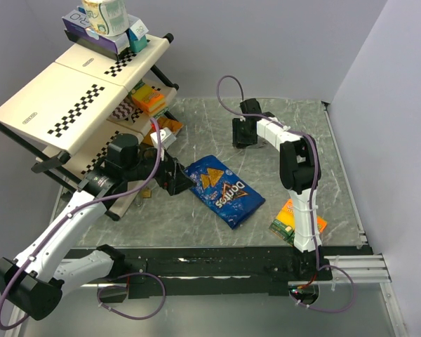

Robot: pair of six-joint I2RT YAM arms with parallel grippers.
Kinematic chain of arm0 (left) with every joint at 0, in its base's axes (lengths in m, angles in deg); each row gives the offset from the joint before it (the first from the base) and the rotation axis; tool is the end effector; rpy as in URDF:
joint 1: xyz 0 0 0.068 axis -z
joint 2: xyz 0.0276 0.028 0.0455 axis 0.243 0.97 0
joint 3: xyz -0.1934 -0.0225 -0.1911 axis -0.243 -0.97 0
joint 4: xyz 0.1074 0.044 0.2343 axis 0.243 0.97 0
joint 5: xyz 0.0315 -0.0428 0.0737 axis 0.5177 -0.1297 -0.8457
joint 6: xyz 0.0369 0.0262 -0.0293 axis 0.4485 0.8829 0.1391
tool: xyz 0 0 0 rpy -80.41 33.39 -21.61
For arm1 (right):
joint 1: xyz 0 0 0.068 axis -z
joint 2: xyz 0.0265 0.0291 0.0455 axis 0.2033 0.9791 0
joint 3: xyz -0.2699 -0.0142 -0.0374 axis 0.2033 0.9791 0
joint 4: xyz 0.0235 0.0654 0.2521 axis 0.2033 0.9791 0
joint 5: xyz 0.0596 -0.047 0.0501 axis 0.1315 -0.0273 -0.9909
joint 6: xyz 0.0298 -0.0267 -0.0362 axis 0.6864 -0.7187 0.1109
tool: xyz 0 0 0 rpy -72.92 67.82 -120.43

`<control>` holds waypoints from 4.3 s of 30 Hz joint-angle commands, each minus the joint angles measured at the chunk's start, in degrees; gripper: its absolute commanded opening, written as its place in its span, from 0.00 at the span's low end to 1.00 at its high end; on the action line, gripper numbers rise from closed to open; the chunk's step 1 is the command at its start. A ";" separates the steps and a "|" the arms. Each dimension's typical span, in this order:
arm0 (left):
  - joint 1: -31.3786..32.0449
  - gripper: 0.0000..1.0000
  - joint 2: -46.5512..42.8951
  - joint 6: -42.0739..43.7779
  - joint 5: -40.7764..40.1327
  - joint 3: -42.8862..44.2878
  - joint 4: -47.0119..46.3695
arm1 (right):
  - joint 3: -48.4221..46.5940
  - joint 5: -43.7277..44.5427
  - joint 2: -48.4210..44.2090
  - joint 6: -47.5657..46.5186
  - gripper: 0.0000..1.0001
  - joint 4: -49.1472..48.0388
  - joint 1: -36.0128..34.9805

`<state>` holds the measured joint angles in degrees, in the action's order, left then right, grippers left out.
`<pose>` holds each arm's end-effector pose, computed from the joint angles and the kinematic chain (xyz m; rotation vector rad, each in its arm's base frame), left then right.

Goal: Lock with the key
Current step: Place the lock at the center of the board, then pick up the lock from the center of the board.

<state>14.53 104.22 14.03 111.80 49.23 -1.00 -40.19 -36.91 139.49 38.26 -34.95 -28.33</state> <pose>0.1831 -0.1242 0.3569 0.7458 1.8822 -1.0721 0.4806 0.1450 0.1698 -0.1074 2.5755 0.2507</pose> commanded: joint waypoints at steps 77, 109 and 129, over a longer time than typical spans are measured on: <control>-9.53 0.62 40.24 92.24 -27.76 2.25 24.29 | 27.33 -24.85 -55.76 -20.25 1.00 -0.94 -1.33; -5.05 0.06 34.09 76.79 -20.31 3.65 27.97 | 29.35 -33.81 -56.64 -16.38 1.00 -2.43 -1.42; -1.79 0.01 23.29 36.57 22.49 23.52 27.30 | 44.29 -42.43 -74.12 -27.01 1.00 -14.12 -2.03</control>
<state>12.54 130.97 67.43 118.77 71.32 32.28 1.84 -74.84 70.16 15.62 -43.00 -29.49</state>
